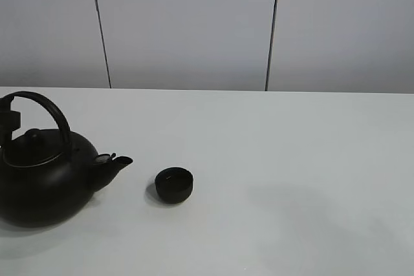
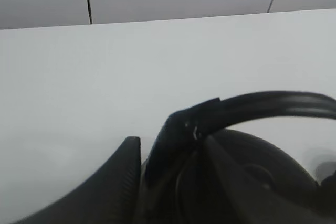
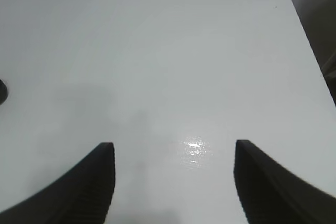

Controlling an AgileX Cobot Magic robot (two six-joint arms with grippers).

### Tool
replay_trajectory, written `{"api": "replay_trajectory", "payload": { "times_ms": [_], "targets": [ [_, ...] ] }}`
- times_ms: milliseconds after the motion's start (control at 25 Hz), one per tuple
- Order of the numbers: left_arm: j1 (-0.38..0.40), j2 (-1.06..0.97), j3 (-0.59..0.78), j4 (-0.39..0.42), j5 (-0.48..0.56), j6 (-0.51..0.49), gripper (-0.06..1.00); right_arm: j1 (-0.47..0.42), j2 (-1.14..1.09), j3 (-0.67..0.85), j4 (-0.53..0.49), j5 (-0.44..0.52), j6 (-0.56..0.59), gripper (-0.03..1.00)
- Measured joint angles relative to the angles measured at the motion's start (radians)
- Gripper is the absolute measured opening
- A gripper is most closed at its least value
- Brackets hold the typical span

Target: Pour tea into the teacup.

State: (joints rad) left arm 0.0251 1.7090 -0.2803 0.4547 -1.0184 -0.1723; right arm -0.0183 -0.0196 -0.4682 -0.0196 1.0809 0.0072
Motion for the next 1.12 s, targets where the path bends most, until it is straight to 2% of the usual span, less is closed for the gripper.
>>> {"api": "replay_trajectory", "payload": {
  "times_ms": [320,600,920,1120],
  "targets": [
    [0.001,0.0,0.064,-0.067,-0.029,0.0,0.26,0.0,0.0,0.0,0.0,0.0,0.0,0.45],
    [0.051,-0.001,0.119,-0.103,-0.09,0.0,0.26,0.0,0.0,0.0,0.0,0.0,0.0,0.45],
    [0.114,-0.001,0.122,-0.111,-0.097,0.028,0.26,0.0,0.0,0.0,0.0,0.0,0.0,0.45],
    [0.117,-0.001,0.105,-0.178,-0.095,0.044,0.26,0.0,0.0,0.0,0.0,0.001,0.0,0.45]
  ]
}}
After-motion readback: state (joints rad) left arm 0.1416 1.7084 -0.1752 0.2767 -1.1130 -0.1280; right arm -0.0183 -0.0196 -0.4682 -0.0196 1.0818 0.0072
